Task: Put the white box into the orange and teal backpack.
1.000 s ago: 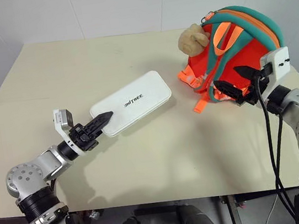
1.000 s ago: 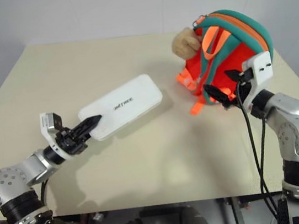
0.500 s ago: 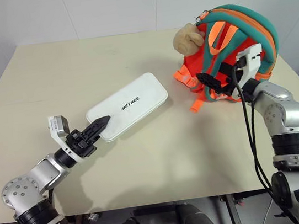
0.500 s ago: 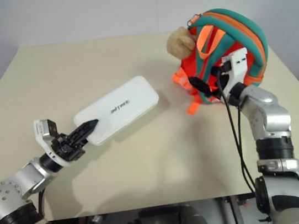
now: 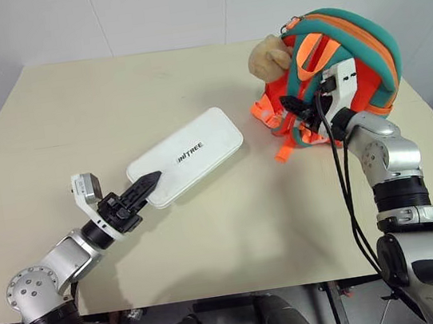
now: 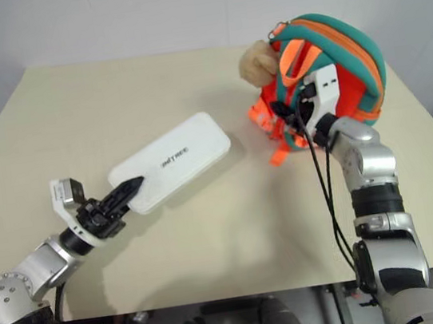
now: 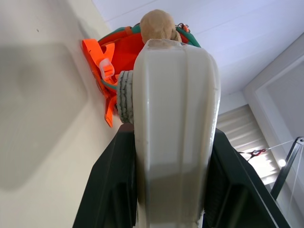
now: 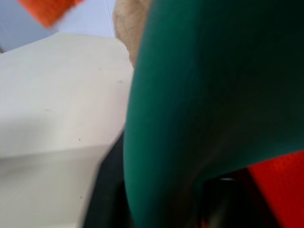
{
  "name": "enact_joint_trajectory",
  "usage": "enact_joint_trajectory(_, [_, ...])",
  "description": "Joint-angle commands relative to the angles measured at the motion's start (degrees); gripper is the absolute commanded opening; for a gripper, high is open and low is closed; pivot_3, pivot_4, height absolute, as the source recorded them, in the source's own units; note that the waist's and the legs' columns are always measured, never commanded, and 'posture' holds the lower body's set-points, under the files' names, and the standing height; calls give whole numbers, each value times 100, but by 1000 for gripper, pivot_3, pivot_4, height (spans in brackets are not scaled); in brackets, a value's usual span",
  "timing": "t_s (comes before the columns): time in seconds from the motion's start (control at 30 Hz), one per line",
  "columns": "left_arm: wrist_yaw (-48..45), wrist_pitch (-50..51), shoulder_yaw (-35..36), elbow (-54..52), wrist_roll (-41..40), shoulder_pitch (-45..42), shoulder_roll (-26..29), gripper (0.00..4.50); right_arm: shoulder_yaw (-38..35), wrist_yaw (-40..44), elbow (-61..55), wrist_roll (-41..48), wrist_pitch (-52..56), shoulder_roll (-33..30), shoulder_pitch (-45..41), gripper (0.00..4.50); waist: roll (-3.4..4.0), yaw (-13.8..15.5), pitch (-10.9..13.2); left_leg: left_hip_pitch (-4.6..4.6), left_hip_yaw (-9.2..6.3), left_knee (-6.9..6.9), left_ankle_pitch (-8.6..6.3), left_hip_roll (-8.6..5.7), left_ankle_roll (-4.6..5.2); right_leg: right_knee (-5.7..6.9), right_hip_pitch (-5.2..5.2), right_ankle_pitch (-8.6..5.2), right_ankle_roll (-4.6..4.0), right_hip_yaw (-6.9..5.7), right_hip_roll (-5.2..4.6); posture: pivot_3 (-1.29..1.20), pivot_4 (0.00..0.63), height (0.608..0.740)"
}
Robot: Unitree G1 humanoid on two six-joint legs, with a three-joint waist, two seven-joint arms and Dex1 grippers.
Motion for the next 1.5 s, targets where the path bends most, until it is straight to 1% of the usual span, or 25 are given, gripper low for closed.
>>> enact_joint_trajectory(0.03, [-13,-224,-60,-196,-375,72,178,1317,-77,-6,-370,68,-37,-63,-52,241,0,-4,0,0,1,0,0,0,0,0,0,0,0,0,0,0,150,740])
enact_joint_trajectory(0.07, [-6,-268,-97,-184,-410,88,216,1317,-72,6,-445,87,-6,-62,-32,15,0,-5,0,0,2,0,0,0,0,-1,0,0,0,2,0,0,150,740])
enact_joint_trajectory(0.2, [-9,-434,-147,-88,-499,81,456,1317,1,190,-1147,325,405,-73,178,0,1,4,0,0,1,-7,0,0,0,-5,-2,0,-1,0,0,0,150,740])
enact_joint_trajectory(0.33, [-198,-682,-63,253,-298,-21,831,1317,166,423,-2327,802,1198,-124,583,0,1,4,0,-2,0,-22,0,1,-1,-16,-7,-2,-3,-1,0,0,150,740])
enact_joint_trajectory(0.5, [-575,-971,-38,739,54,-166,1271,1317,171,453,-3160,1215,1805,-188,747,0,2,14,1,-3,2,-38,1,1,-1,-29,-12,-4,-6,-2,0,0,150,740])
enact_joint_trajectory(0.7, [-953,-1135,-42,1164,369,-369,1624,1317,194,776,-3967,1826,2370,-520,778,0,2,21,1,-9,3,-60,-1,3,-3,-40,-22,-11,-19,-5,-1,0,150,740])
enact_joint_trajectory(0.83, [-1112,-1139,-104,1327,522,-516,1718,1317,289,1326,-4532,2514,2903,-931,685,0,3,25,2,-21,1,-65,-3,6,-6,-45,-32,-16,-21,-10,-1,0,150,740])
enact_joint_trajectory(1.17, [-1618,-1074,-279,1597,980,-830,1913,1317,483,2240,-5261,3546,3431,-1665,447,0,2,37,3,-25,-1,-63,-7,9,-5,-55,-31,-18,-22,-15,-1,0,150,740])
enact_joint_trajectory(1.4, [-2078,-941,-324,1532,1192,-859,2173,1317,619,2975,-5391,3682,3344,-2212,566,0,2,32,3,-34,-6,-63,-9,9,-3,-69,-32,-18,-22,-22,-4,0,150,740])
enact_joint_trajectory(1.5, [-2316,-898,-337,1464,1281,-805,2335,1317,615,3440,-5483,3726,3273,-2507,747,0,2,48,3,-36,-8,-64,-9,9,-2,-73,-32,-18,-22,-26,-4,0,150,740])
